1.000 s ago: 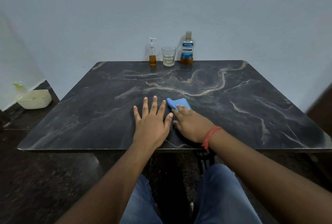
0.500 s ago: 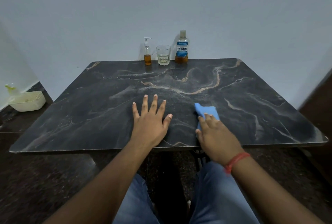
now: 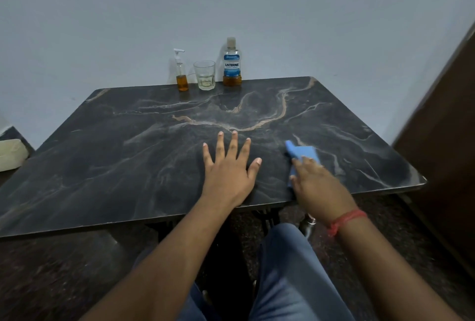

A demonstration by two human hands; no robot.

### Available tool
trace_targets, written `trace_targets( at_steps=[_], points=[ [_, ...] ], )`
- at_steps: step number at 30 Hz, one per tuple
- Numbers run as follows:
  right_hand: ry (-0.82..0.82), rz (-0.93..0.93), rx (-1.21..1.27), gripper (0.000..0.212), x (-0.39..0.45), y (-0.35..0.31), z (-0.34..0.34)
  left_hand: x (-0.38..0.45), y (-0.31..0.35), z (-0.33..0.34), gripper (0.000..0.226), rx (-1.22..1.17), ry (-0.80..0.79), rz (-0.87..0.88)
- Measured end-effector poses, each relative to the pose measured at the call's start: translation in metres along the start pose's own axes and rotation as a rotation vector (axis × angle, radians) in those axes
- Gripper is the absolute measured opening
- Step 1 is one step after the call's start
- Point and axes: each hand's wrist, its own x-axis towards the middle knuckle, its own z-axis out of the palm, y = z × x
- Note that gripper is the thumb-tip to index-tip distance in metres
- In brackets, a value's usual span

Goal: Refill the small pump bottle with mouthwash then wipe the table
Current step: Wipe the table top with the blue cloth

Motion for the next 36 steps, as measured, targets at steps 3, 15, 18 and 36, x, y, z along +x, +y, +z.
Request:
trace_targets(
  at_steps=[3,15,18,36],
  points=[
    [0.023,-0.020,-0.041,0.054,-0.006,0.006,0.002,0.002,0.001,0.001,0.074,-0.007,-0.001,-0.009],
    [-0.049,-0.144,0.011,0.053,-0.007,0.027,0.005,0.001,0.002,0.001,0.074,-0.020,0.001,-0.007],
    [-0.018,0.031,0.030,0.053,0.004,0.047,-0.005,0.001,0.002,0.001,0.075,-0.022,0.004,-0.004],
    [0.004,0.217,0.062,0.050,0.024,0.081,-0.013,0.001,0.003,0.001,0.073,0.001,0.008,0.004]
  ],
)
